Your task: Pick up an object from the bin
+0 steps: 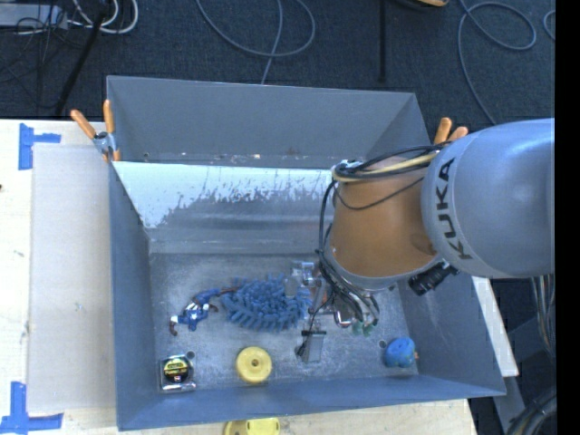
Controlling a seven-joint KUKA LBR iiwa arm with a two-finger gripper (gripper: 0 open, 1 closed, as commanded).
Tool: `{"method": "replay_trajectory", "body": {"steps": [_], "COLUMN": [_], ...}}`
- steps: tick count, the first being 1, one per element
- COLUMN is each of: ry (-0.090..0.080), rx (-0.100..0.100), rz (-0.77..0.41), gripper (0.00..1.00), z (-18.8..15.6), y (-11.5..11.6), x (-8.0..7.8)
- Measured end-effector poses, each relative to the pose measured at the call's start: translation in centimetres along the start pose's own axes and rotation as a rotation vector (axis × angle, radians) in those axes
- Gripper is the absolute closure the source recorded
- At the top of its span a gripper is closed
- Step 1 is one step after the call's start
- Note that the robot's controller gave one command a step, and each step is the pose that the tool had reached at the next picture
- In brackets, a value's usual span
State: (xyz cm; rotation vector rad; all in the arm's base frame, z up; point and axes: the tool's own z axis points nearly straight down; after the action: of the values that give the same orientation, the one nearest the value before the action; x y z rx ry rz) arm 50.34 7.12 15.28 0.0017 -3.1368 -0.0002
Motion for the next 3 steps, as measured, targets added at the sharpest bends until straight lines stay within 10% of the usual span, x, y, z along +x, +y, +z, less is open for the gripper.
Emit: {"method": "replay_trajectory", "body": {"steps": [1, 2, 3], "ry": [-0.01, -0.007, -0.007], "rx": [-0.001, -0.002, -0.002], "rz": [0.067, 0.125, 0.125], "gripper": [0.0, 1.0, 1.0], "z": [2.6, 7.9, 7.9], "y": [1.1, 3.6, 3.6], "x": [-2.7, -2.8, -2.8]}}
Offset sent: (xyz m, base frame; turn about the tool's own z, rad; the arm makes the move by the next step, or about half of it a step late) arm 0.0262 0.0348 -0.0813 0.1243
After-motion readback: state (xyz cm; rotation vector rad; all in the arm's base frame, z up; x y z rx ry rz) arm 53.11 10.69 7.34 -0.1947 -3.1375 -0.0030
